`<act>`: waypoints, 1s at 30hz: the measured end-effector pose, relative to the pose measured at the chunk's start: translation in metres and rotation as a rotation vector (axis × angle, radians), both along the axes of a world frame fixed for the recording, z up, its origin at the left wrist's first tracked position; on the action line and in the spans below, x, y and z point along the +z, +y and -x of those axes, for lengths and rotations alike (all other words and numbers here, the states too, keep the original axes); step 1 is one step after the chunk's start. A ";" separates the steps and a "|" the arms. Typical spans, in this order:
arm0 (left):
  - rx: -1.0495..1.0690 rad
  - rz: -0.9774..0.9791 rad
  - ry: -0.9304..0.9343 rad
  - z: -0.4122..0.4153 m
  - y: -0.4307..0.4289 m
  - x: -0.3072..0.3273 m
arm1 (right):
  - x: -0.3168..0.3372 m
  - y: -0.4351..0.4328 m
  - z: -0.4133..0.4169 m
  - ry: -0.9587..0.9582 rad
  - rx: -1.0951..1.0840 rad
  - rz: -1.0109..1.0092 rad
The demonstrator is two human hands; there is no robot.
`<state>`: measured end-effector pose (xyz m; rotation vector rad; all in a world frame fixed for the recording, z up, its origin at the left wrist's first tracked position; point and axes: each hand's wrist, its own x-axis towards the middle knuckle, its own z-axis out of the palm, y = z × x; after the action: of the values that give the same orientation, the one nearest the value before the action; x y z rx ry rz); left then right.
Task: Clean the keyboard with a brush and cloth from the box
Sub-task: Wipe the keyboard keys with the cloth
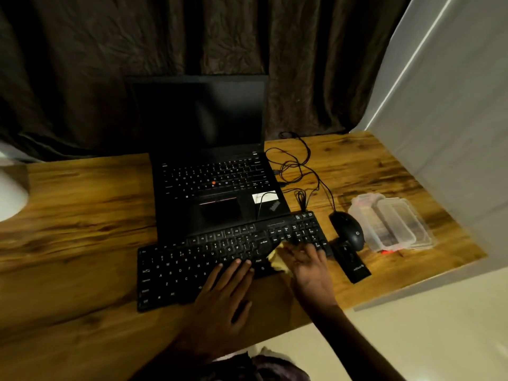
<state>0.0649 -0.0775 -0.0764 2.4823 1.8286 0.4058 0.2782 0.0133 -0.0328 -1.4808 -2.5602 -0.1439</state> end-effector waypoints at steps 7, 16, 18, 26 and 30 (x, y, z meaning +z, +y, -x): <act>-0.014 0.032 0.005 0.004 -0.001 -0.002 | -0.005 -0.011 0.028 0.107 -0.056 0.050; 0.001 0.053 -0.035 0.003 -0.003 0.001 | 0.005 0.004 0.011 0.076 -0.239 0.149; -0.003 0.068 -0.023 0.003 -0.002 -0.001 | 0.003 0.001 0.021 0.075 -0.161 0.123; -0.002 0.065 -0.043 0.003 -0.002 0.001 | 0.002 0.005 0.010 0.086 -0.113 0.083; 0.006 0.053 -0.044 0.003 -0.002 0.002 | 0.001 0.006 0.015 0.098 -0.160 0.082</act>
<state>0.0621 -0.0796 -0.0740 2.4141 1.8062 0.4038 0.2629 0.0192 -0.0318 -1.6786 -2.3961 0.0122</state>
